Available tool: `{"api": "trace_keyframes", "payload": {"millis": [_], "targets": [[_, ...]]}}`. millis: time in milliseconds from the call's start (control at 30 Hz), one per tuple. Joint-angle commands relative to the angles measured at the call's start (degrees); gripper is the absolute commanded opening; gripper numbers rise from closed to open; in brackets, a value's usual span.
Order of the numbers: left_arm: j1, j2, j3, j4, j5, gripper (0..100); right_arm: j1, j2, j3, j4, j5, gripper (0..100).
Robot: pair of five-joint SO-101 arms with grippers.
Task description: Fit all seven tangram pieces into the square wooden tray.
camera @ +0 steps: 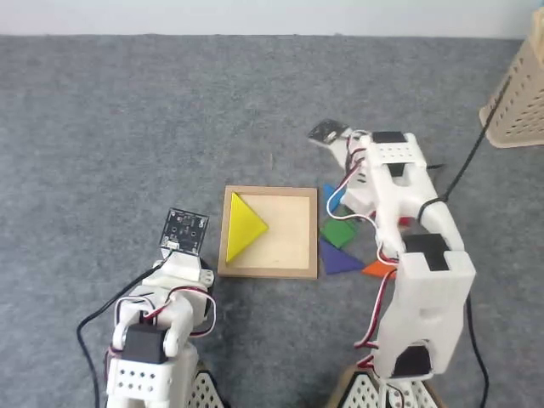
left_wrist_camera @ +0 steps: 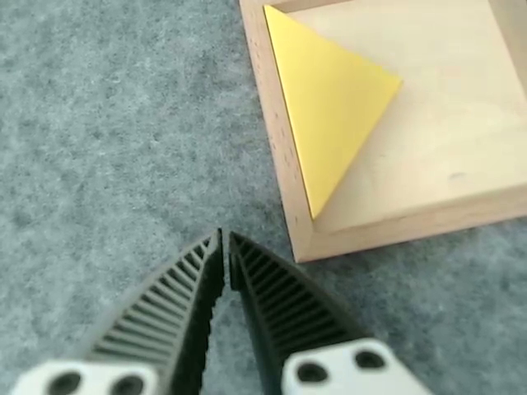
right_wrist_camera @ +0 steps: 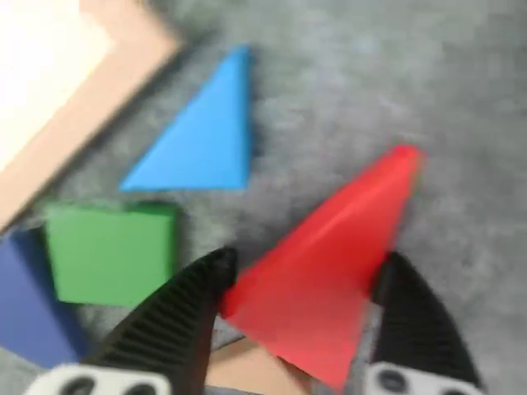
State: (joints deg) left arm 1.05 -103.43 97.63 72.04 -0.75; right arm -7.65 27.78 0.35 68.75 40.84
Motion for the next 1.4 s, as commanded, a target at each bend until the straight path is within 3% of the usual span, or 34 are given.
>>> {"api": "trace_keyframes", "payload": {"millis": [0,200,333,500,633,800,1000,1367], "targets": [[-0.09,-1.14,-1.1,0.35,0.53,1,1.19,-0.57,-2.9,0.13,-4.4,8.9],[-0.09,-1.14,-1.1,0.35,0.53,1,4.53,-0.66,-7.65,0.66,-10.73,0.9],[-0.09,-1.14,-1.1,0.35,0.53,1,4.18,-1.54,-12.75,6.9,-12.75,0.6],[-0.09,-1.14,-1.1,0.35,0.53,1,-0.92,-11.91,-14.51,11.82,-16.0,0.6],[-0.09,-1.14,-1.1,0.35,0.53,1,-9.63,-21.67,-9.05,12.18,-17.05,0.6],[-0.09,-1.14,-1.1,0.35,0.53,1,-19.91,-30.55,7.38,-2.15,-16.97,0.6],[-0.09,-1.14,-1.1,0.35,0.53,1,-22.37,-32.4,21.01,-17.98,-16.79,0.6],[-0.09,-1.14,-1.1,0.35,0.53,1,-23.78,-32.4,21.71,-18.95,-14.68,0.6]]}}
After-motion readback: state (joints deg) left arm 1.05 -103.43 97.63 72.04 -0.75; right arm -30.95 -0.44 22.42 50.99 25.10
